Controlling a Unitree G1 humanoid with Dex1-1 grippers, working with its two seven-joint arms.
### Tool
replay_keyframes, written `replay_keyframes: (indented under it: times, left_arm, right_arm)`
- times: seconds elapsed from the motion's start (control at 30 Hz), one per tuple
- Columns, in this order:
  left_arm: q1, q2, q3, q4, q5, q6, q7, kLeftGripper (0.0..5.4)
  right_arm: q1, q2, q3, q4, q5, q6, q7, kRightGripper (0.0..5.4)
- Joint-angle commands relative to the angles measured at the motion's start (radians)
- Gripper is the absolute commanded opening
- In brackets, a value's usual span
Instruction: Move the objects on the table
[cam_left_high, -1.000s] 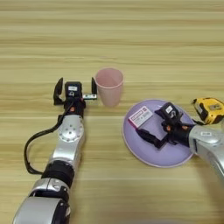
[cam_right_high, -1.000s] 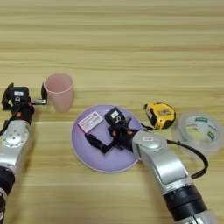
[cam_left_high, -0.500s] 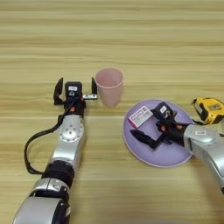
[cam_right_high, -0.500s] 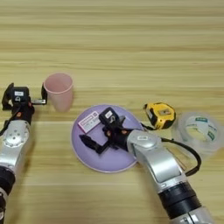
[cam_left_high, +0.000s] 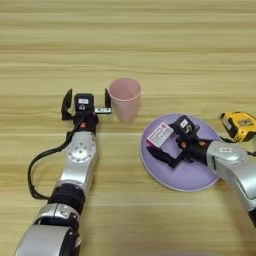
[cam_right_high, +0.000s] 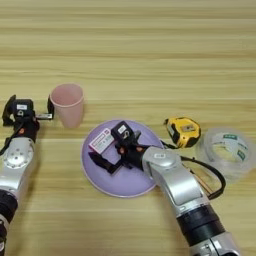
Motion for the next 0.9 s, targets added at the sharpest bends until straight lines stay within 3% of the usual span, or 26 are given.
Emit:
replay_keyframes:
  times: [0.03, 0.23, 0.6, 0.9]
  left_arm:
    - [-0.004, -0.007, 0.0, 0.003, 0.014, 0.009, 0.007, 5.4]
    - [-0.004, -0.007, 0.0, 0.002, 0.014, 0.009, 0.006, 5.4]
    - [-0.001, -0.008, -0.002, -0.002, 0.015, 0.008, 0.007, 5.4]
    - [0.0, -0.009, -0.003, -0.002, 0.016, 0.008, 0.008, 5.4]
  right_arm:
    - [-0.013, 0.007, -0.005, 0.03, -0.012, -0.011, -0.002, 5.37]
    - [-0.017, 0.013, -0.007, 0.051, -0.01, -0.026, 0.002, 5.22]
    - [-0.012, 0.018, -0.007, 0.067, -0.008, -0.035, 0.013, 4.08]
    - [0.017, -0.001, -0.031, -0.034, 0.007, -0.007, 0.006, 4.04]
